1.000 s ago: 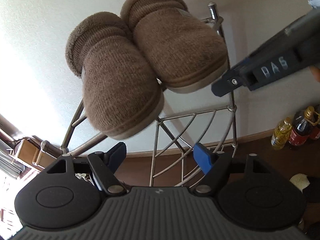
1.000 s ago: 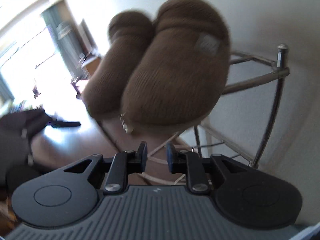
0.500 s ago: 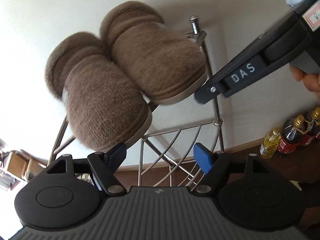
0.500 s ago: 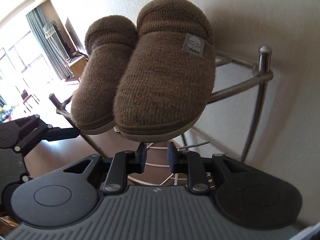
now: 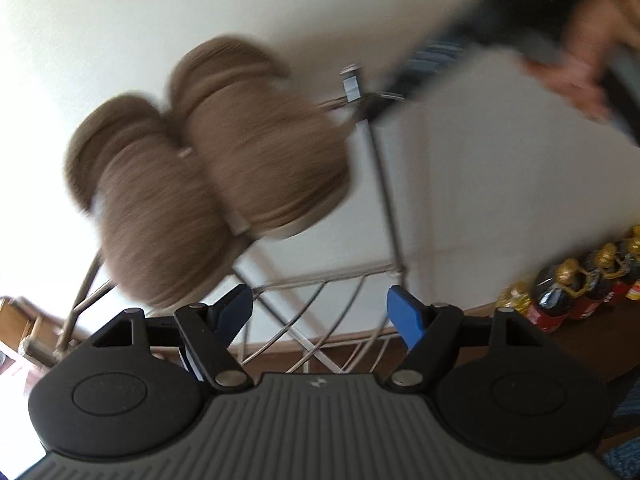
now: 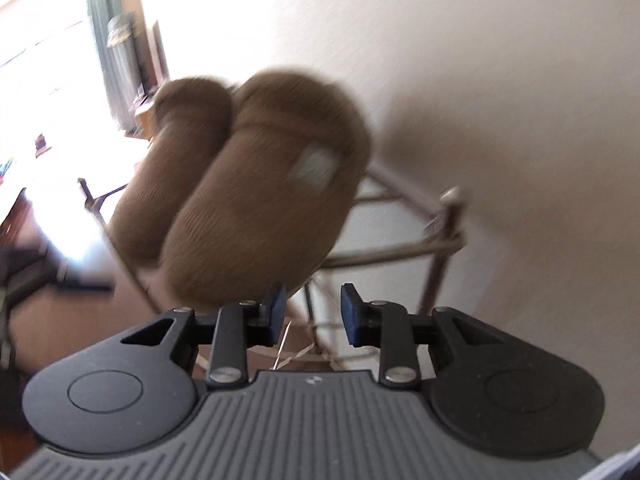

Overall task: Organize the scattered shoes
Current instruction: 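Push the slippers further onto the top tier with the right tool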

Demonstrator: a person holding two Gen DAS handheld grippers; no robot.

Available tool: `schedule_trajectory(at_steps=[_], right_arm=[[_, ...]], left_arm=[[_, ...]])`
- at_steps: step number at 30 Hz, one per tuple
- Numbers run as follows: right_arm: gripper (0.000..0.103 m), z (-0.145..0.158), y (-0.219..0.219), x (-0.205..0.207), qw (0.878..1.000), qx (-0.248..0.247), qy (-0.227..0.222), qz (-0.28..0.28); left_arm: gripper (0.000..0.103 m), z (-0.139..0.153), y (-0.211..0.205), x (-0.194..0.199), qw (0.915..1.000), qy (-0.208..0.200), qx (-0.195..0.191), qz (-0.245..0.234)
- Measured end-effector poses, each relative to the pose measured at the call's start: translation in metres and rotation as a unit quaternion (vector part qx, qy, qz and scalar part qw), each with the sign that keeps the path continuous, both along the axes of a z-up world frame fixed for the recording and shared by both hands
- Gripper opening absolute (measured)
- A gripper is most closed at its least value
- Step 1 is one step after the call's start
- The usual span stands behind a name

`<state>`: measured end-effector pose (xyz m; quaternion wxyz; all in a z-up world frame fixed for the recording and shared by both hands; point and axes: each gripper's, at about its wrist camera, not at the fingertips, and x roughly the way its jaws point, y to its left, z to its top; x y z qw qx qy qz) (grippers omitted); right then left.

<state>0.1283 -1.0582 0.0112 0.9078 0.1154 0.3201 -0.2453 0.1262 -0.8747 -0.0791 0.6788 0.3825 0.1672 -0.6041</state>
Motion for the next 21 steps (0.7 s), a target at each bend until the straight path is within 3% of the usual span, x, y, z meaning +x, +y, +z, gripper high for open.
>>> schedule_trajectory(at_steps=[4, 8, 13, 17, 21], right_arm=[[0.025, 0.006, -0.017, 0.017, 1.000, -0.022, 0.008, -0.014], [0.025, -0.001, -0.032, 0.045, 0.999, -0.035, 0.035, -0.016], [0.025, -0.009, -0.039, 0.063, 0.999, -0.020, 0.036, -0.019], [0.018, -0.017, -0.041, 0.081, 0.999, -0.042, 0.031, 0.004], [0.019, -0.022, -0.039, 0.098, 0.998, -0.053, 0.030, 0.029]], left_arm=[[0.077, 0.001, -0.020, -0.011, 0.9998, -0.001, -0.007, -0.019], [0.076, -0.008, -0.048, 0.002, 0.9997, 0.007, 0.021, -0.008], [0.076, -0.007, -0.061, 0.009, 0.9997, 0.016, 0.021, 0.003], [0.076, -0.009, -0.071, 0.013, 0.9997, 0.003, 0.023, 0.009], [0.076, -0.007, -0.083, 0.020, 0.9996, 0.009, 0.019, 0.019]])
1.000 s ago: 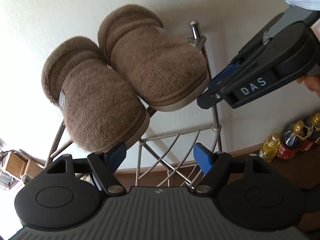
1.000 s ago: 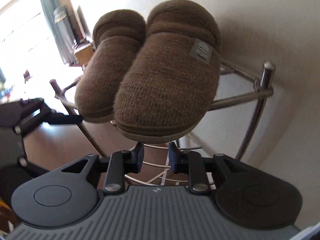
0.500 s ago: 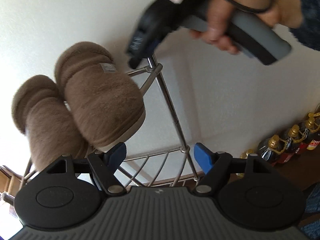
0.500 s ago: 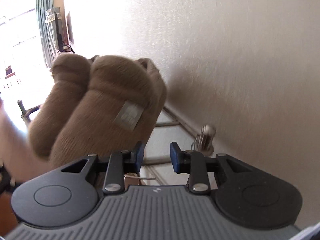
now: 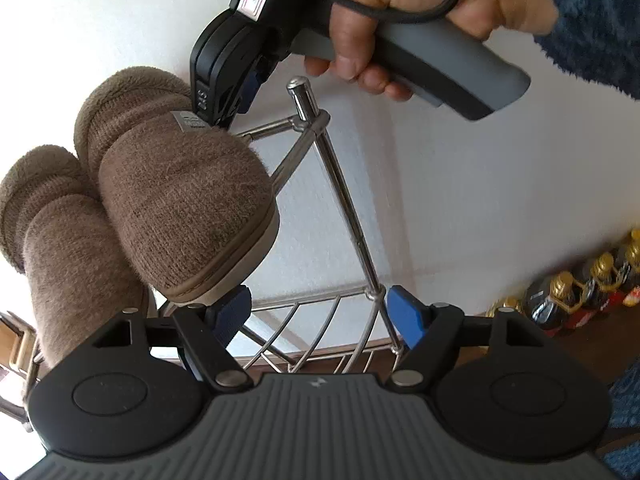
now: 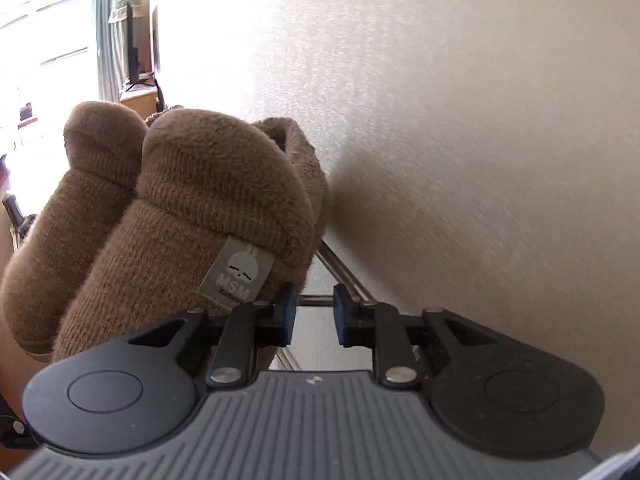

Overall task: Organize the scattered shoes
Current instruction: 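Push the slippers further onto the top tier with the right tool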

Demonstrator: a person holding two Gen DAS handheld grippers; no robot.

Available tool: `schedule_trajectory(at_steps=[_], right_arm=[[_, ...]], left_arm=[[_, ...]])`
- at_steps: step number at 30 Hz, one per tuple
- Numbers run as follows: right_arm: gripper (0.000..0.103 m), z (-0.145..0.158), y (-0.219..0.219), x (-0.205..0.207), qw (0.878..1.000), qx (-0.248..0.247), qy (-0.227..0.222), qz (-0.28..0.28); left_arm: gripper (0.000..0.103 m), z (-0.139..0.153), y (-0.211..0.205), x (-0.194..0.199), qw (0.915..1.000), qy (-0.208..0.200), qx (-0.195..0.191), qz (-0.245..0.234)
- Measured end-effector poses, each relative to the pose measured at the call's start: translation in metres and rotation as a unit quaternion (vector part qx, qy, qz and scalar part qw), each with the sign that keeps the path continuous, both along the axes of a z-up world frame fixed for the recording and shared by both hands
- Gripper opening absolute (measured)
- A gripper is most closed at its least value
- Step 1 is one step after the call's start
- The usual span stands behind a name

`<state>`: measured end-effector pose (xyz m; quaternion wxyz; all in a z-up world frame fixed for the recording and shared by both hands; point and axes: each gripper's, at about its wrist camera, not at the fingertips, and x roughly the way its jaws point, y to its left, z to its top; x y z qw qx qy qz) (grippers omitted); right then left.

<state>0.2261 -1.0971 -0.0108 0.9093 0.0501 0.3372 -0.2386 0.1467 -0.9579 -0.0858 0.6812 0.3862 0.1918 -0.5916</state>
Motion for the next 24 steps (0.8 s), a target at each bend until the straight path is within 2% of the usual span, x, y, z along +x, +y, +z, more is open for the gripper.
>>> schedule_trajectory(at_steps=[9, 12, 14, 18, 21, 22, 24], right_arm=[[0.019, -0.008, -0.009, 0.024, 1.000, 0.004, -0.002, 0.012], [0.019, -0.006, -0.011, 0.015, 1.000, 0.014, -0.010, 0.005], [0.026, -0.003, -0.014, -0.003, 1.000, 0.018, -0.018, 0.000], [0.026, 0.007, 0.006, -0.035, 0.999, 0.030, -0.040, 0.019], [0.026, 0.008, 0.034, -0.060, 0.996, 0.047, -0.042, 0.057], [0.023, 0.001, 0.056, -0.064, 0.994, 0.057, -0.021, 0.086], [0.015, -0.010, 0.072, -0.061, 0.992, 0.058, -0.005, 0.109]], left_arm=[[0.076, 0.013, -0.003, 0.024, 0.9984, 0.023, -0.033, 0.040], [0.076, 0.012, 0.003, 0.024, 0.9977, 0.026, -0.034, 0.053], [0.076, 0.014, 0.015, 0.033, 0.9967, 0.023, -0.031, 0.071], [0.076, 0.019, 0.039, 0.053, 0.9942, 0.021, -0.028, 0.102], [0.076, 0.022, 0.046, 0.075, 0.9921, 0.020, -0.029, 0.121], [0.076, 0.022, 0.046, 0.079, 0.9920, 0.018, -0.028, 0.122], [0.076, 0.021, 0.038, 0.092, 0.9926, 0.009, -0.024, 0.119]])
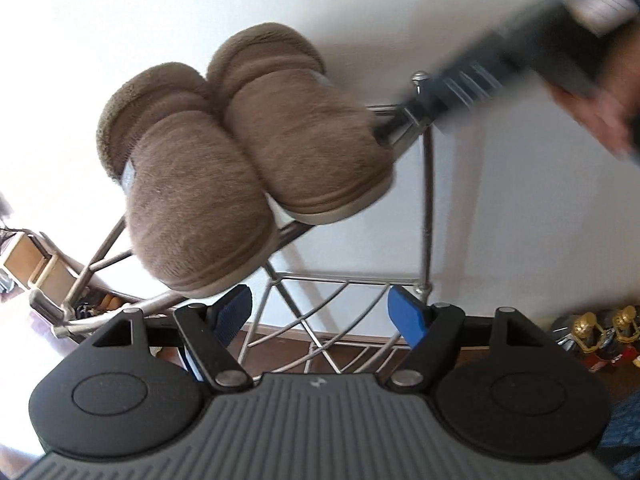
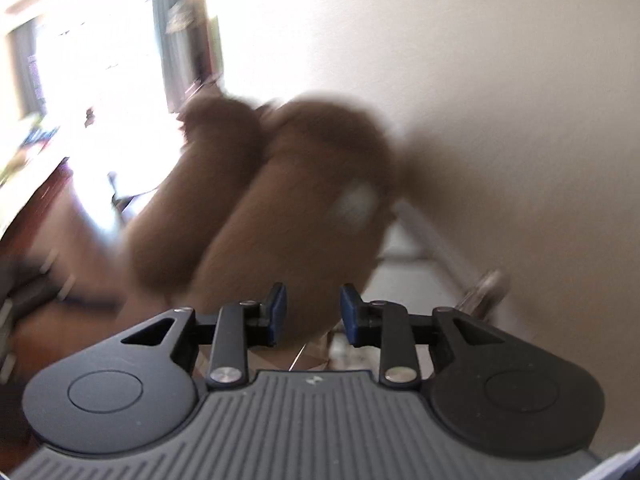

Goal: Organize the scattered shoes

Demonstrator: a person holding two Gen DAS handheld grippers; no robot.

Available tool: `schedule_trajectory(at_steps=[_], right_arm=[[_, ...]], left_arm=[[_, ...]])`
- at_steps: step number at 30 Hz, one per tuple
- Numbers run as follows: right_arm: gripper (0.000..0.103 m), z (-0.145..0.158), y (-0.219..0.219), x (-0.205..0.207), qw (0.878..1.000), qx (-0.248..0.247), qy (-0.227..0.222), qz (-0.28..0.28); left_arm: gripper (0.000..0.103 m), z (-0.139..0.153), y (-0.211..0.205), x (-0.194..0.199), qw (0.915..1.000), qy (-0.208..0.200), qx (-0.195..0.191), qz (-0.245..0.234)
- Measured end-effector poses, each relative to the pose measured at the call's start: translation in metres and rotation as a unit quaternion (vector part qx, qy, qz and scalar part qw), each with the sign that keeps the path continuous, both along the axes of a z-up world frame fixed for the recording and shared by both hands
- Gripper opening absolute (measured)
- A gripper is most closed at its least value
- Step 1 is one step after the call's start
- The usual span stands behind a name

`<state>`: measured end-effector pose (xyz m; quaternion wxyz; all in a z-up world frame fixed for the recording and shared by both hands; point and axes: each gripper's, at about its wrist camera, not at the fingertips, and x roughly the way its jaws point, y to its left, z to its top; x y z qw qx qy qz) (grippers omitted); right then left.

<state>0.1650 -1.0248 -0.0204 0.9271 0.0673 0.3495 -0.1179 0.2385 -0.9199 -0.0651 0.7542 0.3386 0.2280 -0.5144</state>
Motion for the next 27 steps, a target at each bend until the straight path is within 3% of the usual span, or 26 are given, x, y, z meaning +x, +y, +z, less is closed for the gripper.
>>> schedule_trajectory(at_steps=[4, 14, 25, 27], right_arm=[[0.015, -0.023, 0.015, 0.008, 1.000, 0.000, 0.011, -0.004], [0.015, -0.027, 0.015, -0.003, 1.000, 0.016, 0.006, -0.025], [0.017, -0.028, 0.015, -0.020, 0.999, 0.001, 0.013, -0.031], [0.017, -0.025, 0.017, -0.029, 0.999, -0.001, 0.011, -0.032]], left_arm=[[0.077, -0.004, -0.013, 0.010, 0.9999, -0.011, 0.010, -0.006], [0.077, -0.003, -0.023, 0.026, 0.9999, -0.010, 0.013, -0.003], [0.077, -0.009, 0.010, -0.026, 0.9999, 0.005, 0.004, 0.009], [0.077, -0.011, 0.019, -0.037, 0.9993, 0.012, 0.003, 0.036]])
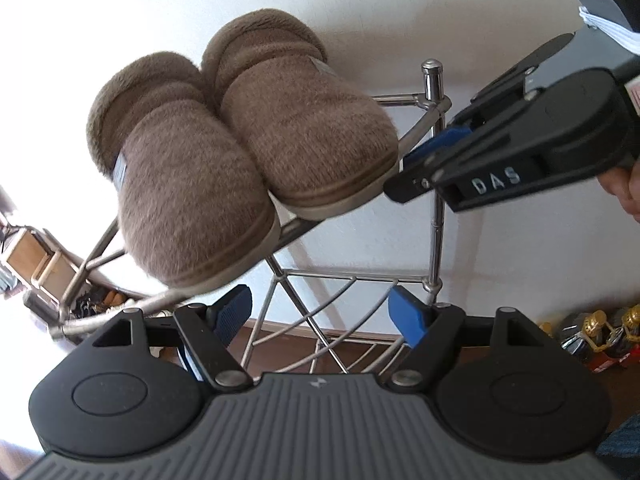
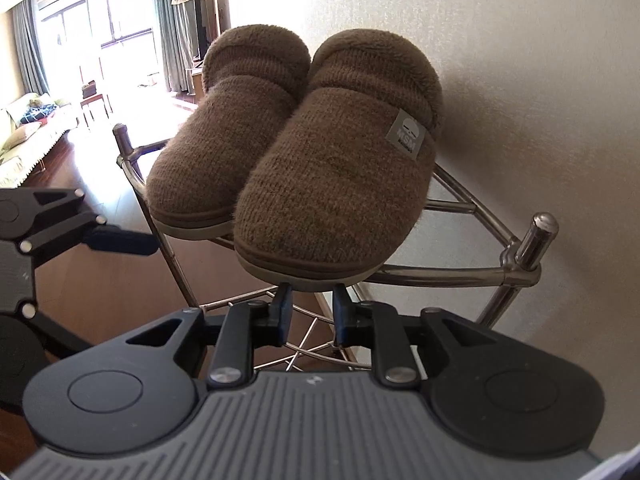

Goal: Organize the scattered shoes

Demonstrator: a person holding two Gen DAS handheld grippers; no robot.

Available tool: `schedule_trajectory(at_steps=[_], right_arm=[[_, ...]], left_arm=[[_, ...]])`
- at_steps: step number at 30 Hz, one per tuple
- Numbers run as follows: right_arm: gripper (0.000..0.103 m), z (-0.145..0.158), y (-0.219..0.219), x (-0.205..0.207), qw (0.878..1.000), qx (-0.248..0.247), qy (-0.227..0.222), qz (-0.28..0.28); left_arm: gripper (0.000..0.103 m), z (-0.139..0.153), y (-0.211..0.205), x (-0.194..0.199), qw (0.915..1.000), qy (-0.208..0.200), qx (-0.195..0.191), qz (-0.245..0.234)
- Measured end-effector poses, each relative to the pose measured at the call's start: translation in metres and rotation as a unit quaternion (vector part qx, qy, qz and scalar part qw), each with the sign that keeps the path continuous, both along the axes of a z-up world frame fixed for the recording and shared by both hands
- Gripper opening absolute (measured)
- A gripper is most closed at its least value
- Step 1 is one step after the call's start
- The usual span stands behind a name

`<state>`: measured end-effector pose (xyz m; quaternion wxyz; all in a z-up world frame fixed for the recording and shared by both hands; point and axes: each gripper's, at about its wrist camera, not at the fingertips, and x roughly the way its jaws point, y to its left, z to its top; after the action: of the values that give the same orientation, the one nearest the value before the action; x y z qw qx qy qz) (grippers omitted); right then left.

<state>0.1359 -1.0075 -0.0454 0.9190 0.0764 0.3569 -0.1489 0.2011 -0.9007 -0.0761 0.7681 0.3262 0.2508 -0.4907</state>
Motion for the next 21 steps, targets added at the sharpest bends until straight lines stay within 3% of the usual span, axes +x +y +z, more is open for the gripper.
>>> schedule_trajectory(at_steps=[3, 5, 12, 16, 21], right_arm=[[0.022, 0.005, 0.005, -0.016, 1.000, 0.004, 0.000, -0.001], [0.031, 0.007, 0.015, -0.033, 1.000, 0.003, 0.007, -0.002], [0.038, -0.001, 0.066, -0.089, 0.998, 0.013, 0.034, -0.047], [0.041, -0.008, 0.114, -0.131, 0.996, 0.019, 0.039, -0.079], [0.049, -0.015, 0.184, -0.184, 0.992, 0.034, 0.046, -0.113]], left_arm=[[0.077, -0.004, 0.016, -0.015, 0.9989, 0.008, 0.009, 0.045], [0.077, -0.006, 0.028, -0.022, 0.9970, 0.017, 0.017, 0.073], [0.077, -0.009, 0.113, -0.051, 0.9781, 0.077, 0.037, 0.190], [0.077, -0.004, 0.171, -0.071, 0.9691, 0.113, 0.036, 0.216], [0.077, 0.008, 0.255, -0.118, 0.9689, 0.120, 0.045, 0.212]])
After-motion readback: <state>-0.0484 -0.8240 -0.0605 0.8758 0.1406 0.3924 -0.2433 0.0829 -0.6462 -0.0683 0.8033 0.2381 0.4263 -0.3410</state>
